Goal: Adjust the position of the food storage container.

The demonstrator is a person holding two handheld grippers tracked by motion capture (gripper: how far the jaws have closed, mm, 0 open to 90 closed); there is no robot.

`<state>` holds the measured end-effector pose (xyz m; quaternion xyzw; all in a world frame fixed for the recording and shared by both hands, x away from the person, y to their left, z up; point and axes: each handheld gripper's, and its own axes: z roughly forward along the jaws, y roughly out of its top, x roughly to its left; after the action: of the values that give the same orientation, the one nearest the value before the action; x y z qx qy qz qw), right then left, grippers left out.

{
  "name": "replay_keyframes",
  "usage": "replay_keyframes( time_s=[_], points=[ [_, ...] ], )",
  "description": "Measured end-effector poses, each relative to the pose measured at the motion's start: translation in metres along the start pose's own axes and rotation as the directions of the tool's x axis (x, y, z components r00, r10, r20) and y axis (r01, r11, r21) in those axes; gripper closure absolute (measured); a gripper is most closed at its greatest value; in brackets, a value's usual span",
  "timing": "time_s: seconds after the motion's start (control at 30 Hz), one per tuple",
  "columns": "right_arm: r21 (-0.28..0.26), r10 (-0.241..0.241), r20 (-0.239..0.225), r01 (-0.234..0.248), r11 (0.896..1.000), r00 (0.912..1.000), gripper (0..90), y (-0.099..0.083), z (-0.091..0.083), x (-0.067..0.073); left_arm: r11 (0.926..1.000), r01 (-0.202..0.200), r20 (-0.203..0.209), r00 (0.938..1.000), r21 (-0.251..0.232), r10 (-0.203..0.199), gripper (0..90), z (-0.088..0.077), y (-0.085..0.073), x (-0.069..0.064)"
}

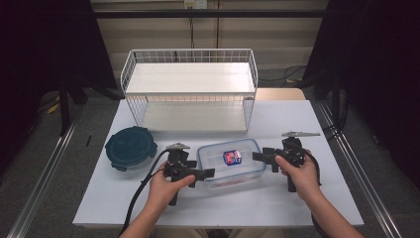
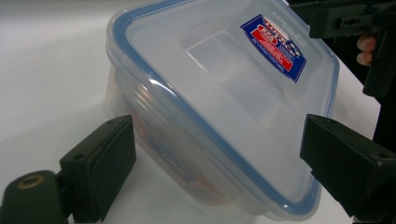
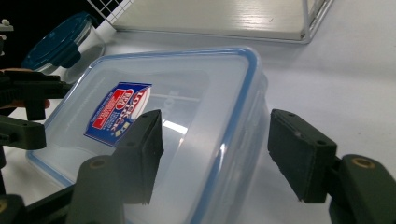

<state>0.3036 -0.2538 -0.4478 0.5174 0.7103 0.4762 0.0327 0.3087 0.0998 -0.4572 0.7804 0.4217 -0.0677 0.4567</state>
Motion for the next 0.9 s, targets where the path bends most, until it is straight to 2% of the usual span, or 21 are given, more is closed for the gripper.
replay_keyframes(
  time_s=[0.03, 0.07, 0.1, 0.13, 0.17, 0.23, 0.27, 0.33, 0.43, 0.47, 0.5, 0.57, 0.7, 0.8, 0.83, 0.87, 0.9],
  points=[
    [0.003, -0.006, 0.004, 0.006, 1.000, 1.0000, 36.5, -0.001, 0.001, 0.001, 0.9998, 0.021, 0.014, 0.9997, 0.000, -0.021, 10.9, 0.001, -0.001, 0.000],
    [0.003, 0.021, -0.010, -0.021, 1.000, 0.9997, 37.0, -0.003, 0.003, 0.001, 0.9995, 0.030, 0.019, 0.9994, 0.003, -0.030, 10.8, 0.001, -0.002, 0.000],
    [0.003, 0.021, -0.010, -0.021, 1.000, 0.9997, 37.0, -0.003, 0.003, 0.001, 0.9995, 0.030, 0.019, 0.9994, 0.003, -0.030, 10.8, 0.001, -0.002, 0.000],
    [-0.003, 0.052, -0.016, -0.052, 0.999, 0.9985, 36.3, -0.005, 0.003, 0.000, 0.9989, 0.045, 0.024, 0.9987, 0.008, -0.045, 10.7, 0.002, -0.002, 0.000],
    [-0.003, 0.052, -0.016, -0.052, 0.999, 0.9985, 36.3, -0.005, 0.003, 0.000, 0.9991, 0.043, 0.020, 0.9989, 0.009, -0.043, 10.7, 0.002, -0.002, 0.000],
    [-0.008, 0.059, -0.023, -0.059, 0.998, 0.9980, 35.7, -0.006, 0.003, -0.001, 0.9981, 0.062, 0.028, 0.9977, 0.007, -0.062, 10.7, 0.004, -0.002, -0.001],
    [-0.029, 0.062, -0.026, -0.063, 0.998, 0.9977, 35.4, -0.009, 0.005, -0.002, 0.9980, 0.062, 0.035, 0.9974, 0.011, -0.063, 10.7, 0.005, -0.003, -0.002],
    [-0.034, 0.075, -0.034, -0.076, 0.997, 0.9966, 35.4, -0.010, 0.005, -0.002, 0.9983, 0.057, 0.032, 0.9978, 0.008, -0.057, 10.2, 0.006, -0.003, -0.002],
    [-0.018, 0.141, -0.047, -0.142, 0.990, 0.9889, 34.7, -0.013, 0.003, -0.003, 0.9988, 0.049, 0.028, 0.9984, 0.007, -0.049, 9.3, 0.006, -0.004, -0.002],
    [-0.005, 0.170, -0.056, -0.170, 0.985, 0.9839, 34.5, -0.014, 0.003, -0.003, 0.9985, 0.056, 0.029, 0.9980, 0.001, -0.056, 9.1, 0.007, -0.004, -0.003],
    [-0.005, 0.170, -0.056, -0.170, 0.985, 0.9839, 34.5, -0.014, 0.003, -0.003, 0.9985, 0.056, 0.029, 0.9980, 0.001, -0.056, 9.0, 0.007, -0.004, -0.003],
    [0.008, 0.214, -0.074, -0.214, 0.977, 0.9741, 34.4, -0.016, 0.002, -0.005, 0.9971, 0.076, 0.032, 0.9966, 0.003, -0.076, 8.7, 0.008, -0.005, -0.003],
    [0.013, 0.240, -0.093, -0.240, 0.971, 0.9662, 34.3, -0.018, 0.002, -0.007, 0.9951, 0.098, 0.032, 0.9947, 0.018, -0.098, 6.5, 0.009, -0.006, -0.002],
    [0.012, 0.261, -0.092, -0.261, 0.965, 0.9610, 34.3, -0.020, 0.002, -0.007, 0.9931, 0.115, 0.030, 0.9929, 0.024, -0.116, 8.2, 0.008, -0.006, -0.002],
    [0.014, 0.267, -0.094, -0.267, 0.964, 0.9592, 34.3, -0.020, 0.002, -0.007, 0.9912, 0.130, 0.032, 0.9909, 0.026, -0.130, 8.7, 0.008, -0.006, -0.003],
    [0.017, 0.284, -0.104, -0.284, 0.959, 0.9531, 34.0, -0.021, 0.003, -0.008, 0.9902, 0.138, 0.031, 0.9898, 0.019, -0.139, 10.0, 0.008, -0.007, -0.003],
    [0.018, 0.290, -0.107, -0.290, 0.957, 0.9511, 33.6, -0.021, 0.003, -0.009, 0.9862, 0.166, 0.034, 0.9856, 0.001, -0.166, 11.2, 0.007, -0.008, -0.002]
  ],
)
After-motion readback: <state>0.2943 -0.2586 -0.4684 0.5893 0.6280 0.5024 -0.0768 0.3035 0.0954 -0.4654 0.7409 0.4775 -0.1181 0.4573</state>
